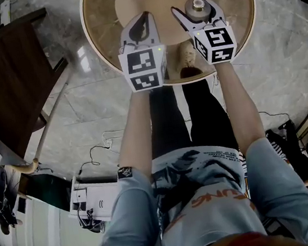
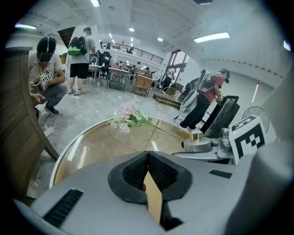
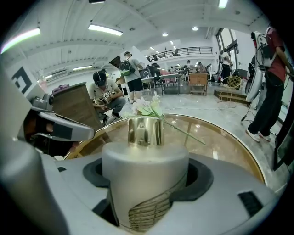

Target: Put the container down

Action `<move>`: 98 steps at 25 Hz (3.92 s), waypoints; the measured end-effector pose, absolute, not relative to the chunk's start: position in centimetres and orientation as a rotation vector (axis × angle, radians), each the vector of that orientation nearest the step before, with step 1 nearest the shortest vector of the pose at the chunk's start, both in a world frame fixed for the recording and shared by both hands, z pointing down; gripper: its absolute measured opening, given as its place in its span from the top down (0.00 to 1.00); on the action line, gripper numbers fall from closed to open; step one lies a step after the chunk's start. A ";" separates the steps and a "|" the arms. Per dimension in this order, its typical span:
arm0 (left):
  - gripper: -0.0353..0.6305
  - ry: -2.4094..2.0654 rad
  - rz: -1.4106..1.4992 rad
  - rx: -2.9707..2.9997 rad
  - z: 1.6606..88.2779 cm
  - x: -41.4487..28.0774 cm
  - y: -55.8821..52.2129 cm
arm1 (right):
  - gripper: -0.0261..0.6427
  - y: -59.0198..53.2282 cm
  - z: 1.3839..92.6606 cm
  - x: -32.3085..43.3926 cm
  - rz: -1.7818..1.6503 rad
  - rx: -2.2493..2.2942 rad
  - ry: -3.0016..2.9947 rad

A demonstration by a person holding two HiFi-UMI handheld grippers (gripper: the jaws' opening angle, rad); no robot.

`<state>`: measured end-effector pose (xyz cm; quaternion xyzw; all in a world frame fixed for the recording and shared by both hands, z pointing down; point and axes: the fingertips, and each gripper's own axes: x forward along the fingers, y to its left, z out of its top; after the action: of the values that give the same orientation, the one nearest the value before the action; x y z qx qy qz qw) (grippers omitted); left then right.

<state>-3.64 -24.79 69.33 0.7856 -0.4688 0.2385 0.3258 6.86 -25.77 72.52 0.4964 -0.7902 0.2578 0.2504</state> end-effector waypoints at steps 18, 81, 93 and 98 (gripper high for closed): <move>0.91 -1.190 0.601 2.113 72.0 -4.5 -32.5 | 0.42 -37.1 74.9 5.3 0.451 1.403 -2.171; 0.91 -1.459 0.059 1.901 48.3 -0.1 -17.4 | 0.94 -14.7 51.2 14.3 0.806 1.410 -2.330; 0.91 -1.727 0.097 2.018 32.4 -0.4 -16.2 | 0.94 -16.5 34.3 17.5 0.584 1.638 -2.417; 0.91 -1.762 0.045 2.124 27.2 0.0 -15.9 | 0.94 -17.2 28.2 18.1 0.451 1.652 -2.484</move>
<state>-0.01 -15.91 27.20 0.7555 -0.6269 0.0161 0.1895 18.15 -17.25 28.16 0.5466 -0.8216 0.1493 0.0622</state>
